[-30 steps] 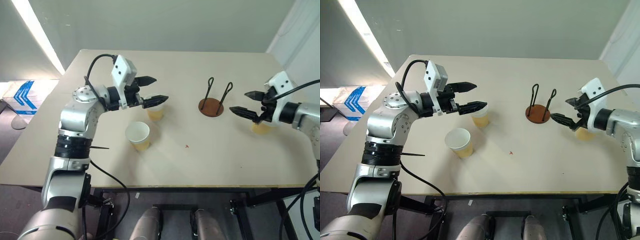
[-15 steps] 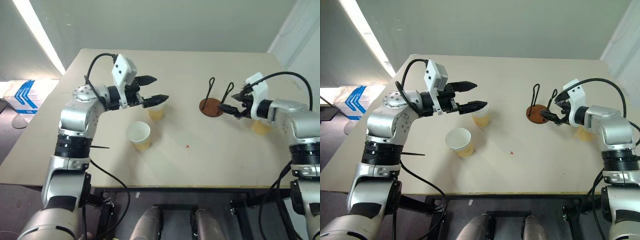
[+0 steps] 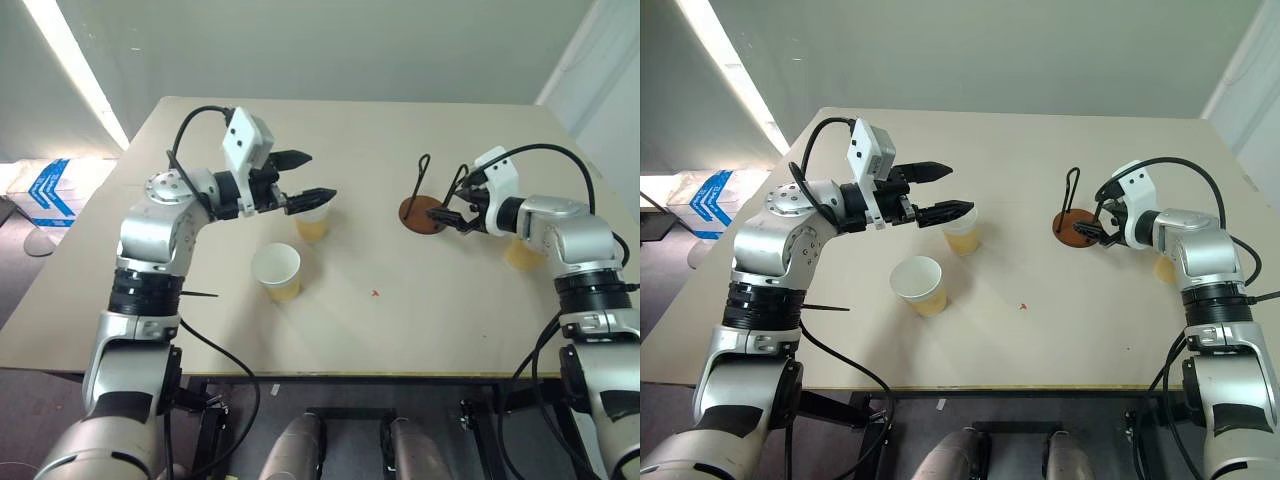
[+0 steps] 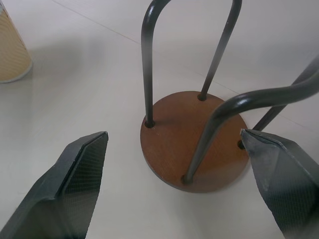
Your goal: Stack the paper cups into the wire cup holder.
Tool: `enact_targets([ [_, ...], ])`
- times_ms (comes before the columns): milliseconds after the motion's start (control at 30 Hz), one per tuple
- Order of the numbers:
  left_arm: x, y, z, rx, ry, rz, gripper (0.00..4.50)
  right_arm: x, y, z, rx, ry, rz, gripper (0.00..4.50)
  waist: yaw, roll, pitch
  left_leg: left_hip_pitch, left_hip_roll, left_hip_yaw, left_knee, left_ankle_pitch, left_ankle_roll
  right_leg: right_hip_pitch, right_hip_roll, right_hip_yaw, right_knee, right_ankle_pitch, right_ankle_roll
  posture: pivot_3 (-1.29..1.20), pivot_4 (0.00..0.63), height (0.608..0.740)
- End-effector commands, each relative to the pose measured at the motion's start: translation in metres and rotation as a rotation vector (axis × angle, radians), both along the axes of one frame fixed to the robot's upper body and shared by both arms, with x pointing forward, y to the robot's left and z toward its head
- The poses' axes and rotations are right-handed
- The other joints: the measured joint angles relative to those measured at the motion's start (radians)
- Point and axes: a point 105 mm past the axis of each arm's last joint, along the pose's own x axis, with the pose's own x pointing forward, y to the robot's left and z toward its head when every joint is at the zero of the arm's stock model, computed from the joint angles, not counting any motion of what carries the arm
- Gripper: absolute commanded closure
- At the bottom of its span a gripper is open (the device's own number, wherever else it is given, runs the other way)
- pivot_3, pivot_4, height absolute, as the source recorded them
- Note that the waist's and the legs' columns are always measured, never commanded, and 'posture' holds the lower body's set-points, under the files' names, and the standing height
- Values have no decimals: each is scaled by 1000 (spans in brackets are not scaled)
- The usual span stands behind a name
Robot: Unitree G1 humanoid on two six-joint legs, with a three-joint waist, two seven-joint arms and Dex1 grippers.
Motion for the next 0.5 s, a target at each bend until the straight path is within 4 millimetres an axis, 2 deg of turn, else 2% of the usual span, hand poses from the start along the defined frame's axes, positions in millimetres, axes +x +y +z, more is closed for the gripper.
enact_targets([
  [33, -5, 0, 15, -3, -57, -6, 0, 3, 3, 19, 1, -61, 7, 381, 0, 0, 0, 0, 0, 0, 0, 0, 0, 0, 0, 0, 0, 0, 0, 0, 150, 740],
  [67, -5, -1, 15, -3, -56, -6, 0, 3, 3, 19, 2, -63, 5, 590, 0, 0, 0, 0, 0, 0, 0, 0, 0, 0, 0, 0, 0, 0, 0, 0, 150, 740],
  [167, -5, -1, 14, -3, -56, -6, 0, 4, 4, 19, 7, -66, -4, 1586, 0, 0, 0, 0, 0, 0, 0, 0, -1, 0, 0, 0, 1, 0, 0, 0, 150, 740],
  [433, -4, -2, 12, 0, -54, -10, 0, 7, 9, 18, 29, -78, -28, 4394, -1, 0, 0, 0, 0, 0, 0, 0, -1, -1, 0, 0, 2, 0, -1, 0, 150, 740],
  [500, -5, -2, 12, 1, -52, -11, 0, 7, 9, 17, 36, -78, -30, 4460, 0, 0, 0, 0, 0, 0, 0, 0, -1, -1, 0, 0, 2, 0, -1, 0, 150, 740],
])
